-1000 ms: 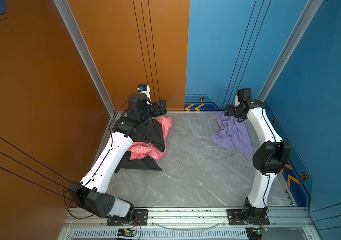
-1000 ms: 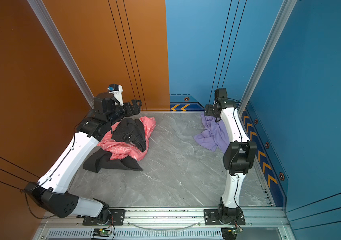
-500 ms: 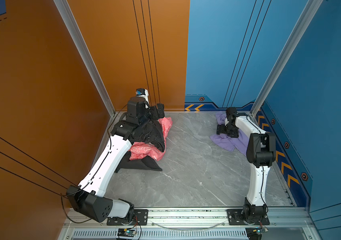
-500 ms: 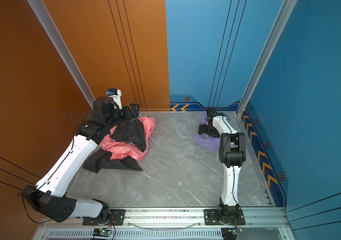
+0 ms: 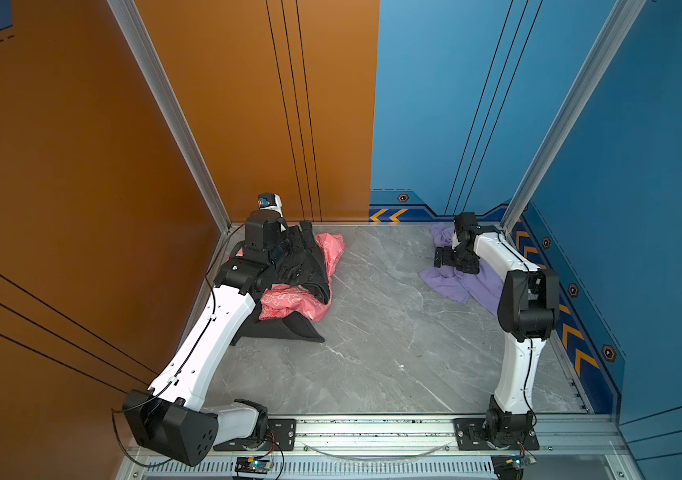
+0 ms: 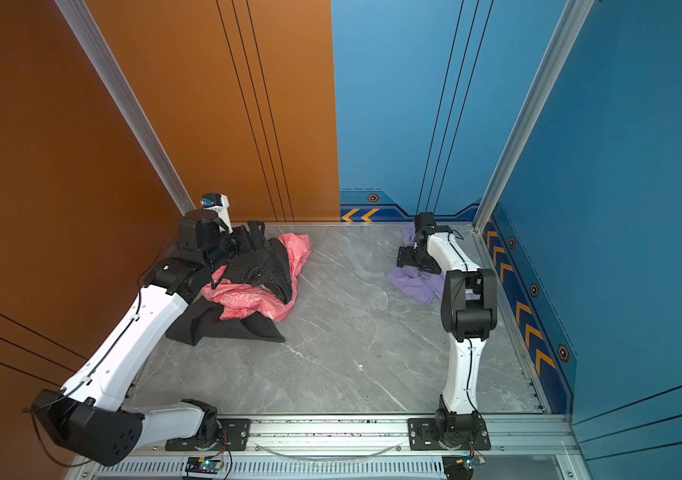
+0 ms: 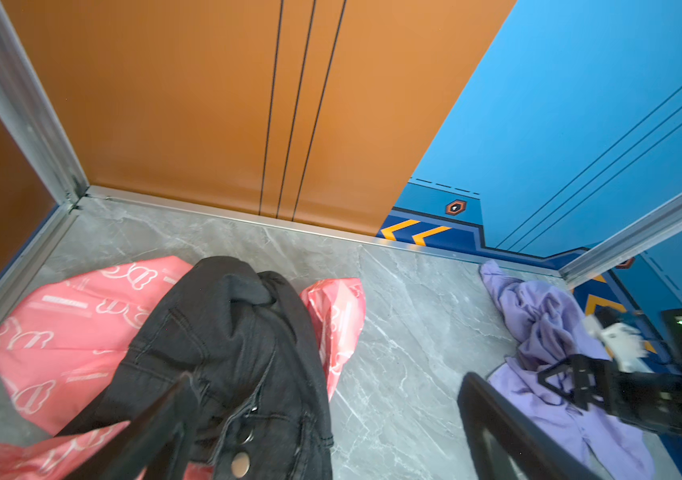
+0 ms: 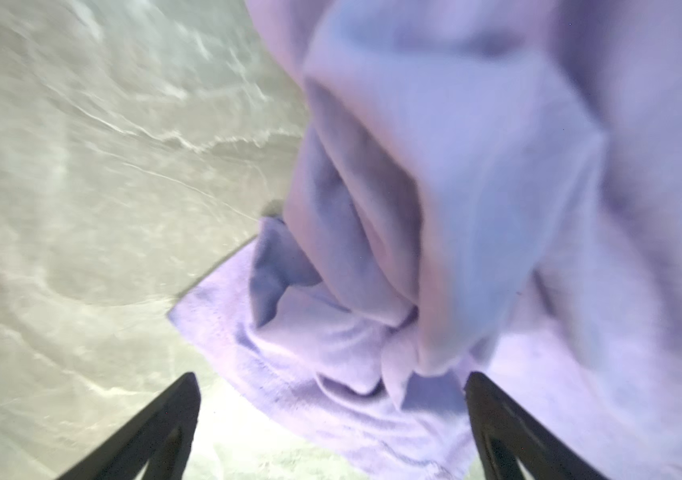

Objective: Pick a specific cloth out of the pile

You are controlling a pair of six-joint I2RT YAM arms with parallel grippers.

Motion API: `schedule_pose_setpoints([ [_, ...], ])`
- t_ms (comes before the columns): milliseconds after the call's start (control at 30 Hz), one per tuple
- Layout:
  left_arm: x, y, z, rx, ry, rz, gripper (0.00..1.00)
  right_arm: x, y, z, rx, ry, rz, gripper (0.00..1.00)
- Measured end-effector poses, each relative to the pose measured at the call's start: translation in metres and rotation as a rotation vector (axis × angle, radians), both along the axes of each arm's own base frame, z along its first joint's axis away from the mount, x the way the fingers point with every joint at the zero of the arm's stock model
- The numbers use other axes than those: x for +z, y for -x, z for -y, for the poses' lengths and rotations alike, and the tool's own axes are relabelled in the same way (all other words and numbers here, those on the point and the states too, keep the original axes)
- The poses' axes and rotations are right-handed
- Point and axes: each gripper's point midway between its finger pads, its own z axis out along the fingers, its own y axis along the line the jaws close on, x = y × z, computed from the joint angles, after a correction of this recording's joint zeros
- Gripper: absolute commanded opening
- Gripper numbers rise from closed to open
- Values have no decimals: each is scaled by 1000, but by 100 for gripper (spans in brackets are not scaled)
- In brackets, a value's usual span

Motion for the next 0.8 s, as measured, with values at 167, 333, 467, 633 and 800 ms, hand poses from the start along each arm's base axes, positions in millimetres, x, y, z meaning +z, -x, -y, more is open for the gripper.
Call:
schedule_pose_setpoints([
  [167, -26, 14, -28, 79, -40, -9, 98, 108, 4, 5, 8, 20, 347, 100],
  [333, -66, 29, -54, 155, -94, -26, 98, 161, 33, 19, -3, 61, 625, 100],
  [467, -102, 43, -70, 204, -150, -39, 98, 125, 59, 40, -53, 85, 674, 100],
  [633, -144, 59, -90, 269, -225, -6, 98, 46, 103, 67, -138, 126, 617, 100],
  [800, -183, 69, -105, 304, -297, 7, 98, 13, 123, 79, -183, 144, 637, 100],
])
